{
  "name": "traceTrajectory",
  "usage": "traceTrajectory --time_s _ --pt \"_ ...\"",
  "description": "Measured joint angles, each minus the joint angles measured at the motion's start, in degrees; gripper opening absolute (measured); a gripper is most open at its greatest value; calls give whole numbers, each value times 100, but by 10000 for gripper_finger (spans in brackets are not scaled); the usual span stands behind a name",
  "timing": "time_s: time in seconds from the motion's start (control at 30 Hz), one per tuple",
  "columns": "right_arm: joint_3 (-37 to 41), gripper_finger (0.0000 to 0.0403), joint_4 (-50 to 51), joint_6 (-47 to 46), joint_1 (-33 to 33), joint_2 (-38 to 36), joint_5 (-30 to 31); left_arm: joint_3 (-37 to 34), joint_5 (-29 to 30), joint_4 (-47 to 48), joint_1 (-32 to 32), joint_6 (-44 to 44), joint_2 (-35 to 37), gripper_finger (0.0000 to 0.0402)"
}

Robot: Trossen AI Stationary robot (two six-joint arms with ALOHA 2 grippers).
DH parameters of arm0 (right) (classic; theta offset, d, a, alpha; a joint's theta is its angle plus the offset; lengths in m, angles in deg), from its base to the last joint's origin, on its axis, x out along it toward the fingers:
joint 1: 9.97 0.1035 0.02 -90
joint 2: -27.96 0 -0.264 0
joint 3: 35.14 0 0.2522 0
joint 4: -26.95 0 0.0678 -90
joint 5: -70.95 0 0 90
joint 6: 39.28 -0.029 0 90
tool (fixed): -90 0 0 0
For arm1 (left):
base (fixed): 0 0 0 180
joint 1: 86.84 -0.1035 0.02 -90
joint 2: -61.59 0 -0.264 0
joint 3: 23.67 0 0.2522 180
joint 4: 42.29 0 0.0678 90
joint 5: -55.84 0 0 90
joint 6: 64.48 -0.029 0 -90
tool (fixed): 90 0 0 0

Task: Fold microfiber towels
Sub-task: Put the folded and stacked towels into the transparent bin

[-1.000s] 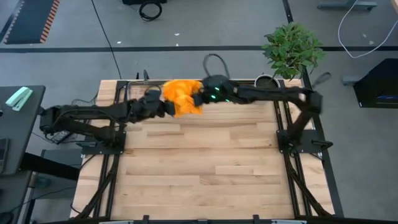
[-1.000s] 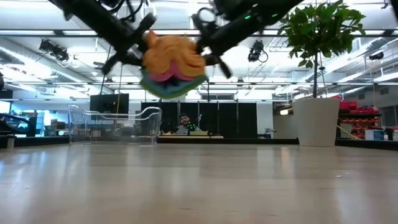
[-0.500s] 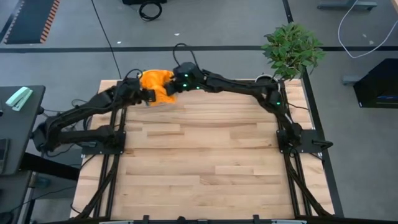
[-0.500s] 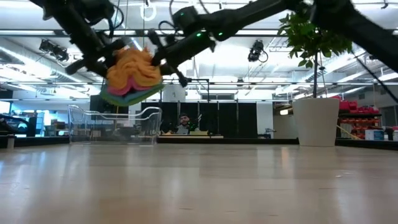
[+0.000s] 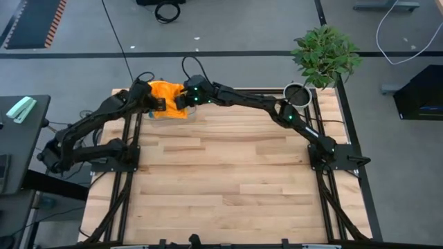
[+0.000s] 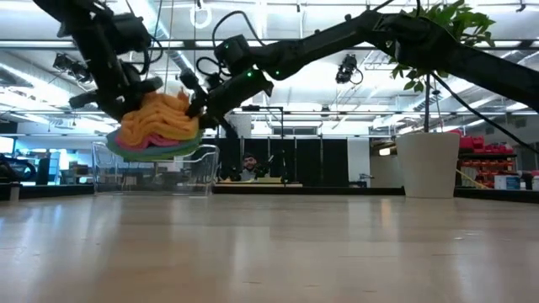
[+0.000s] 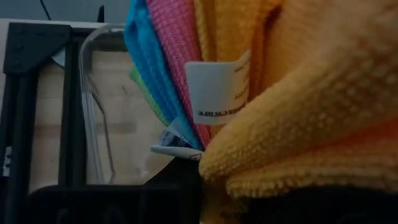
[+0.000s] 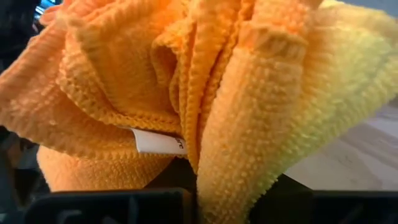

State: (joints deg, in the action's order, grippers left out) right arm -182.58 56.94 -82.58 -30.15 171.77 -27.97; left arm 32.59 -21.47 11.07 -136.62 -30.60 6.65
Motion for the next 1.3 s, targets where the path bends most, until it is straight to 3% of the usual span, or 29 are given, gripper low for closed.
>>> traceTrajectory --time_s 0.17,0.4,0.87,1.3 --pt "0 59 217 119 -51 27 122 4 -6 -288 -56 -75 -586 64" --pt "2 59 1337 326 -173 27 305 5 -320 -617 49 -157 -1384 64" --pt "0 62 3909 1067 -169 -472 1325 13 -822 -1967 763 213 -2037 64" --pt "17 93 4056 1364 -238 -470 1116 13 -844 -1873 971 614 -2258 64"
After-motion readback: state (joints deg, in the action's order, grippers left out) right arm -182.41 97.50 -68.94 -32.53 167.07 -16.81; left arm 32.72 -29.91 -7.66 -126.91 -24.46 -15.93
